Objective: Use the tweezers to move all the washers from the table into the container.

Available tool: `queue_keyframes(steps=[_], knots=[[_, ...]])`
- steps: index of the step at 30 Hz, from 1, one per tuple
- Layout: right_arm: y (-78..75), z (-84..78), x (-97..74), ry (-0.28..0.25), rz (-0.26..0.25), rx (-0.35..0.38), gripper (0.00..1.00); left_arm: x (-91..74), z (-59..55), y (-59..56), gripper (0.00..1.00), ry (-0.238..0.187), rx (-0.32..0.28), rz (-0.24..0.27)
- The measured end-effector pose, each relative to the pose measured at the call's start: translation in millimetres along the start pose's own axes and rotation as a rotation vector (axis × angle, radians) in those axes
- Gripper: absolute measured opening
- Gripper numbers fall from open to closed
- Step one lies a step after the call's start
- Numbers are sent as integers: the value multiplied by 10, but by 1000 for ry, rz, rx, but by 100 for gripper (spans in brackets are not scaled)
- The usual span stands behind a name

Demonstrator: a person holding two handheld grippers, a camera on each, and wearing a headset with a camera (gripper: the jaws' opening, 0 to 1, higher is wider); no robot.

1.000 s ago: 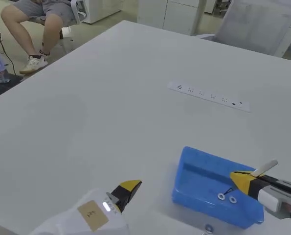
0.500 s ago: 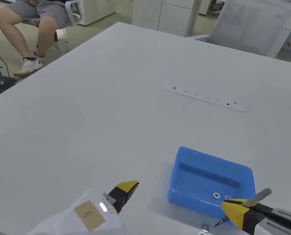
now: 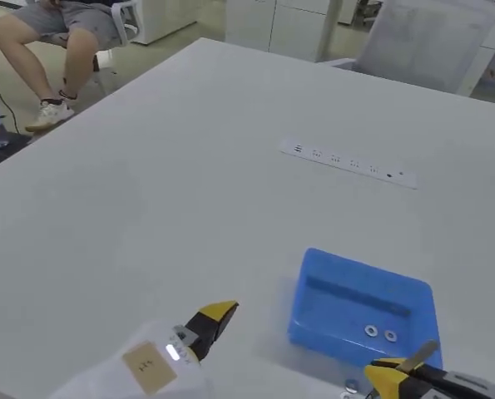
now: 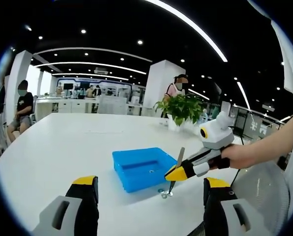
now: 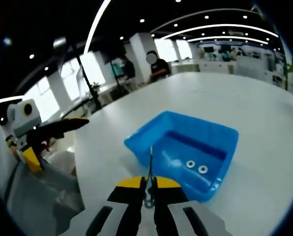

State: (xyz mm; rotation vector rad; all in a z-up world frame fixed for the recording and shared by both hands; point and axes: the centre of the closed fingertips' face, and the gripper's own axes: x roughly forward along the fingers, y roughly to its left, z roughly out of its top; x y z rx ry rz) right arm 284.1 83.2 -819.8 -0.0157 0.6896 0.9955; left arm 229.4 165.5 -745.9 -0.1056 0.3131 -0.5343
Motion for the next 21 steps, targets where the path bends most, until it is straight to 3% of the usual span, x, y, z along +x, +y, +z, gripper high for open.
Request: queue_keyframes(steps=[2,15,19,21], knots=[[4,-7,1,1,3,3,4,3,-27,18,90,14,8,10],[66,-67,2,23,2,-41,4,0,-5,29,91,4,27,22],[133,-80,2,26,9,-104,5,3,-11,21,91,8,30,19],[159,-95,-1,38,6,-176,5,4,-18,19,90,13,32,19]])
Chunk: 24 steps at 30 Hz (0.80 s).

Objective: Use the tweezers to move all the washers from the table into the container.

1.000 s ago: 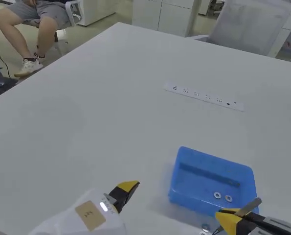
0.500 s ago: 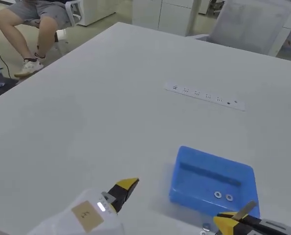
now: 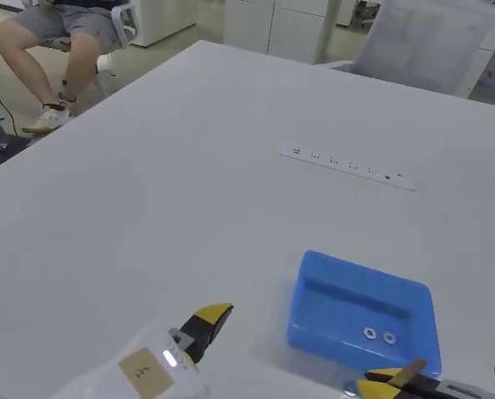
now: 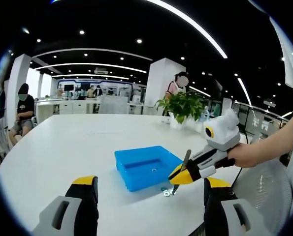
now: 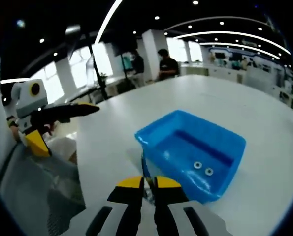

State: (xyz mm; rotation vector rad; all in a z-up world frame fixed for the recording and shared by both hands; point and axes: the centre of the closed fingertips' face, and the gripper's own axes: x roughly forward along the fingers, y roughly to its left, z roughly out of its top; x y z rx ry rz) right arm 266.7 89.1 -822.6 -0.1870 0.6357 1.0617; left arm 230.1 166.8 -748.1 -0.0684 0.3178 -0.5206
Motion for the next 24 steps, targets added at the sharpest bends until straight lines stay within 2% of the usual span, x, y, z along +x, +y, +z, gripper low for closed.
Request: queue_keyframes(steps=[3,7,12,16,19,24], knots=[[75,-20,2,11,8,-78,5,2,-2,-2,90,2,2,-2],[72,-48,-13,31,-20,-153,3,5,-13,0,89,10,6,-1],[99,-39,-11,28,-35,-177,3,1,-11,12,89,8,6,3],[89,-4,-13,25,-58,-133,3,-1,-10,22,89,6,5,7],[105,189,-66,-65,-52,-28,3,-4,-10,26,89,6,4,9],[12,412,-206,-134,-60,55,3,-4,-10,18,89,7,5,4]])
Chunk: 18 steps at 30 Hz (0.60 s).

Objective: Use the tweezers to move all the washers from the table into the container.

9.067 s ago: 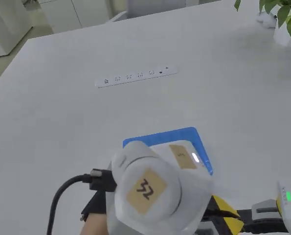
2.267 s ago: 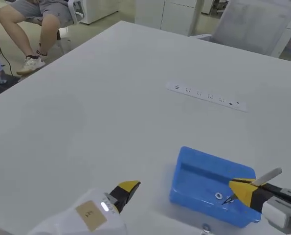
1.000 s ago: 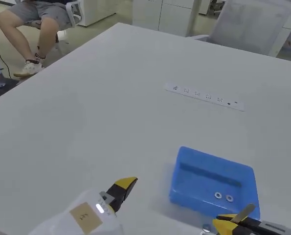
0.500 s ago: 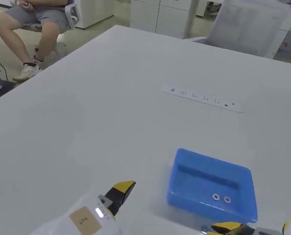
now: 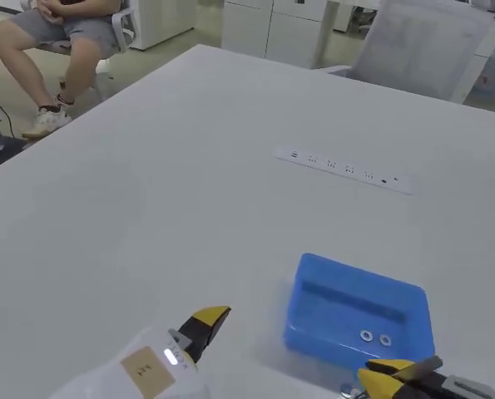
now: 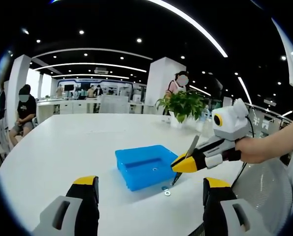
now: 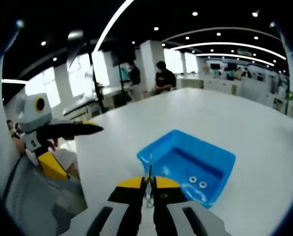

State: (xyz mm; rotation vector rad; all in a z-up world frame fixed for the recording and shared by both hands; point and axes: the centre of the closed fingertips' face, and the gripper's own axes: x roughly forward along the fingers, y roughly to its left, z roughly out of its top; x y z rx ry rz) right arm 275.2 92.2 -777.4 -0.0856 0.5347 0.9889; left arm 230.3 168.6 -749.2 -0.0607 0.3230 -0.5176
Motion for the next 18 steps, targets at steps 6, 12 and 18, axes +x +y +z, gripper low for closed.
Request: queue_keyframes(steps=[6,12,18], knots=[[-128,230,-82,-31,-13,14,3,-3,6,-4,89,-1,-2,0],[-236,336,-41,-42,-20,3,3,-5,1,-5,89,2,1,0],[-317,398,52,-25,-25,-8,3,-5,-8,-7,88,6,-1,0]])
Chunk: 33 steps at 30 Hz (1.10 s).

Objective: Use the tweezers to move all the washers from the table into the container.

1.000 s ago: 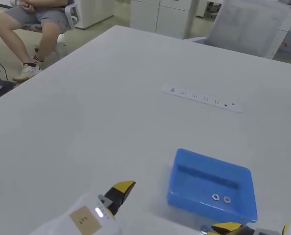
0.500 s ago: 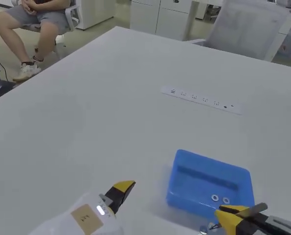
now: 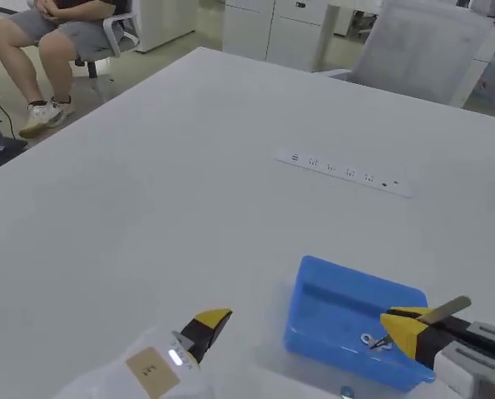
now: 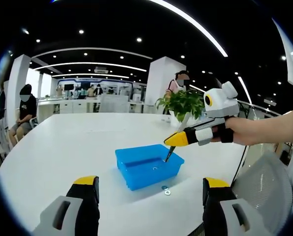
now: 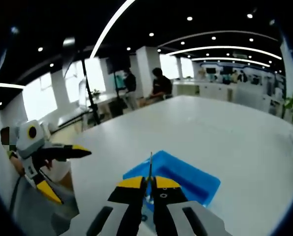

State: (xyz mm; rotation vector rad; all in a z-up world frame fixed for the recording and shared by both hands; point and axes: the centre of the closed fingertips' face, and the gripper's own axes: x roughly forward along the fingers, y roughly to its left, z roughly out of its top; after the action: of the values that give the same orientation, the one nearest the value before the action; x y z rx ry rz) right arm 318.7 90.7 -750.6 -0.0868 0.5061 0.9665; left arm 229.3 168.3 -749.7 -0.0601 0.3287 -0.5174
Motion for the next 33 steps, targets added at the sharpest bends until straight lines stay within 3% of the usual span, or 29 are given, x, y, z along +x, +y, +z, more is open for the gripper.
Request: queue_keyframes(steps=[10,25,33], knots=[[-115,-15,227,54,4,-3,3,-2,-1,2,88,-3,-2,0],[-274,-223,591,133,8,41,3,-3,-6,15,88,-3,-9,1],[-351,-335,662,164,5,43,3,-2,-10,17,88,1,-10,2]])
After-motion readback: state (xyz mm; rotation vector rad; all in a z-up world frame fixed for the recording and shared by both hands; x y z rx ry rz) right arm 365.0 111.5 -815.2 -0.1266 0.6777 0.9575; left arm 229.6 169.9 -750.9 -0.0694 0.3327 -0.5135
